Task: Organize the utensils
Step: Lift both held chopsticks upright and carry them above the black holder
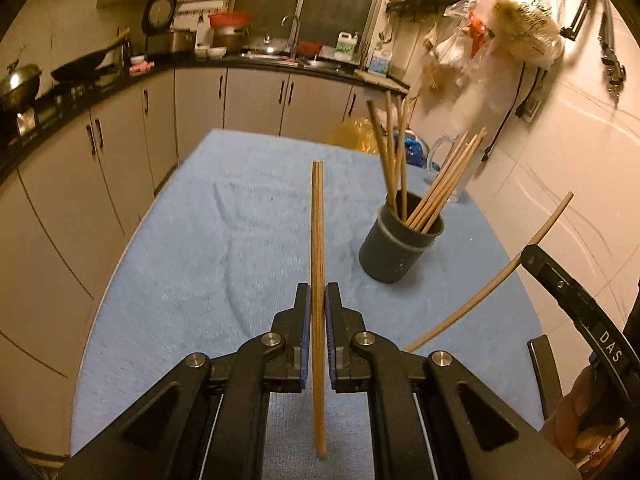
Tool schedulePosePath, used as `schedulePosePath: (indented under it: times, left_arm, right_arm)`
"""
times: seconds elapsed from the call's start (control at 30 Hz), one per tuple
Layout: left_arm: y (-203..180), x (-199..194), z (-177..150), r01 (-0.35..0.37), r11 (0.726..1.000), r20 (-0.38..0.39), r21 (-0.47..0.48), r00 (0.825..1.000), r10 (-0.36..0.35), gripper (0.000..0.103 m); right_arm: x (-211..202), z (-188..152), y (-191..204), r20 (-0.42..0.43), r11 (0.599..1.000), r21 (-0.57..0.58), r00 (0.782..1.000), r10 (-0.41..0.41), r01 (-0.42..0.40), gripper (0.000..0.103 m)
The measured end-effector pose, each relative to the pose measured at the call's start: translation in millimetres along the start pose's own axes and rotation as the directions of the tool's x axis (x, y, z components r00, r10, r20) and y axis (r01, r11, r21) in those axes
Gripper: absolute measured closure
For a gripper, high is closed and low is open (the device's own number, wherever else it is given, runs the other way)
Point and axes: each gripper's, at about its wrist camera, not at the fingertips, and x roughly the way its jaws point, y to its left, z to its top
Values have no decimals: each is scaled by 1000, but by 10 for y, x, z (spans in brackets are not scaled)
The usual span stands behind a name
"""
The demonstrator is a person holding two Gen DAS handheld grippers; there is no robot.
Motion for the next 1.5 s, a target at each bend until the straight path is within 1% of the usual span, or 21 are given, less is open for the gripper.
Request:
schedulePosePath:
  times: [0.23,0.67,1.5]
  left_arm:
    - [5,-86,29,10,1000,14,4,1000,-10,97]
    - [-75,-153,35,10,1000,34,17,999,-10,97]
    - [-167,-227,38,12,999,47,38,999,-14,97]
  right_arm:
    - [-116,33,-3,25,1000,10,1000,-5,5,97]
    - [-204,55,-81,34,999,39,999,-10,9,96]
    - [-297,77,-79,52,999,43,998,-22,20,96]
